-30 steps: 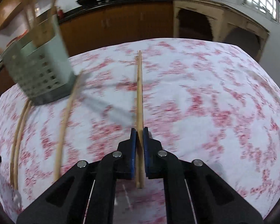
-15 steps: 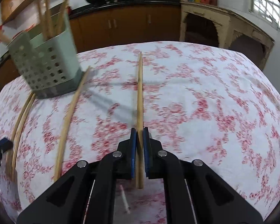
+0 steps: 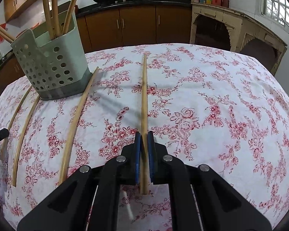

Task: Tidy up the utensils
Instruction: 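Close the left tool on a chopstick while the right tool grasps another chopstick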

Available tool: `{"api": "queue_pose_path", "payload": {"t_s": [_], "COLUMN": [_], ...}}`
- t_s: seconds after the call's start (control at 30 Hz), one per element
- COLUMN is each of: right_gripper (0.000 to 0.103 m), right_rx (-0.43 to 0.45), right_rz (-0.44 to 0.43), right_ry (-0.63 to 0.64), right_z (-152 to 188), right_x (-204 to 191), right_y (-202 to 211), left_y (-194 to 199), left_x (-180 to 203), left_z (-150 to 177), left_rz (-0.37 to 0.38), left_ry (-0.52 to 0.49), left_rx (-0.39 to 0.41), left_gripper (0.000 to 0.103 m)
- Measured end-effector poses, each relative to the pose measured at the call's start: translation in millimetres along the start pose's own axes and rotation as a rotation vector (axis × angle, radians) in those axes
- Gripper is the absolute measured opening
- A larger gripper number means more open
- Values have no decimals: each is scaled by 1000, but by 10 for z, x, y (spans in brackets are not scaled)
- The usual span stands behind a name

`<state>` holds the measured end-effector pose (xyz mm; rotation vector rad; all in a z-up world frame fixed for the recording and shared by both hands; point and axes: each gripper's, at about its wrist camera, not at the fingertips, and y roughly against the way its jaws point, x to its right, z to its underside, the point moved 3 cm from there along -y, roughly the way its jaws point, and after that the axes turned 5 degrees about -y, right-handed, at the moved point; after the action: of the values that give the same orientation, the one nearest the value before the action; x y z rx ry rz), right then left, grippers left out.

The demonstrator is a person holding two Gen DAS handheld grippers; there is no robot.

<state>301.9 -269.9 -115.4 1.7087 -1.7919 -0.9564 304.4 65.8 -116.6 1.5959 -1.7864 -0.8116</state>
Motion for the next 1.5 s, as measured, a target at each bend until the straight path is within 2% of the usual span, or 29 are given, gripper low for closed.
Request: {"api": "queue_pose_path", "payload": {"t_s": [0.33, 0.43, 0.9, 1.07, 1.5], "right_gripper": [8, 8, 9, 9, 9], "right_rx": [1, 0, -6, -6, -8], "right_rz": [5, -1, -22, -24, -34], "right_ry": [6, 1, -16, -18, -25], "right_z": [-1, -2, 41, 40, 47], "right_x": [-8, 0, 20, 17, 28], "right_y": [6, 4, 42, 46, 51], "left_y": [6, -23, 74, 64, 73], "left_x": [177, 155, 102, 164, 159], "left_z": [19, 10, 114, 119, 120], "left_rz": [-55, -53, -15, -52, -56], "left_ry": [-83, -74, -67, -98, -89], "left_rx": [-9, -9, -6, -12, -12], "left_gripper": [24, 26, 29, 30, 30]}}
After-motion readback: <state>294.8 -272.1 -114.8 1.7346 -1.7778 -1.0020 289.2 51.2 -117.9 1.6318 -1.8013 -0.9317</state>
